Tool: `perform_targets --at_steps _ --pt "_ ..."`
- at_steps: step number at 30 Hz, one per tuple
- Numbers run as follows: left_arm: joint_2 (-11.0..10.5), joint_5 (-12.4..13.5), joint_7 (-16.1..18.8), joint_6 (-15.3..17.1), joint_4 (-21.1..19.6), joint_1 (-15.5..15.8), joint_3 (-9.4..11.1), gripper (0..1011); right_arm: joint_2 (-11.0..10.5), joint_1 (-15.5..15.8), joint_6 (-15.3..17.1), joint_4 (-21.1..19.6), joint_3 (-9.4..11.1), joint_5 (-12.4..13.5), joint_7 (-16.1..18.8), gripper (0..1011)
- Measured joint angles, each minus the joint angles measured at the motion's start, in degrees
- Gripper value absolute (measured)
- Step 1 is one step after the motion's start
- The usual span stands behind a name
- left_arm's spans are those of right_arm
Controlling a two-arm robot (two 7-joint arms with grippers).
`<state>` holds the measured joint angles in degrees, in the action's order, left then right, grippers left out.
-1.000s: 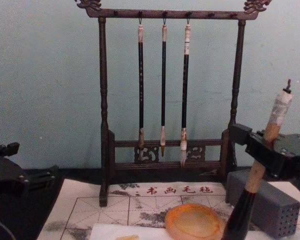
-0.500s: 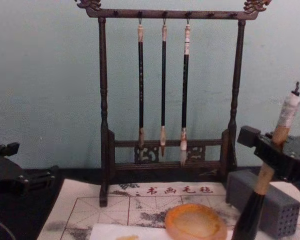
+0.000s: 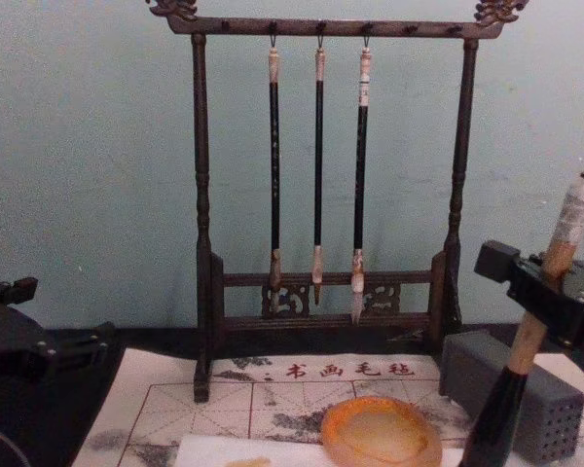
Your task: Pick up the brush from the inkstone, write on the paper, then place the brush back to its original position.
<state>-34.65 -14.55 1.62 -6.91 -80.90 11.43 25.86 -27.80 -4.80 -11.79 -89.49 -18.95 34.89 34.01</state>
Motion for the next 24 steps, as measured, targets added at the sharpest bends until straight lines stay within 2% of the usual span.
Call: perform_targets --at_steps 24 --pt "0.0 0.0 0.0 0.0 0.0 0.0 0.0 1001 -0.9 1.5 -0.5 -1.5 1.3 0.3 0.2 15"
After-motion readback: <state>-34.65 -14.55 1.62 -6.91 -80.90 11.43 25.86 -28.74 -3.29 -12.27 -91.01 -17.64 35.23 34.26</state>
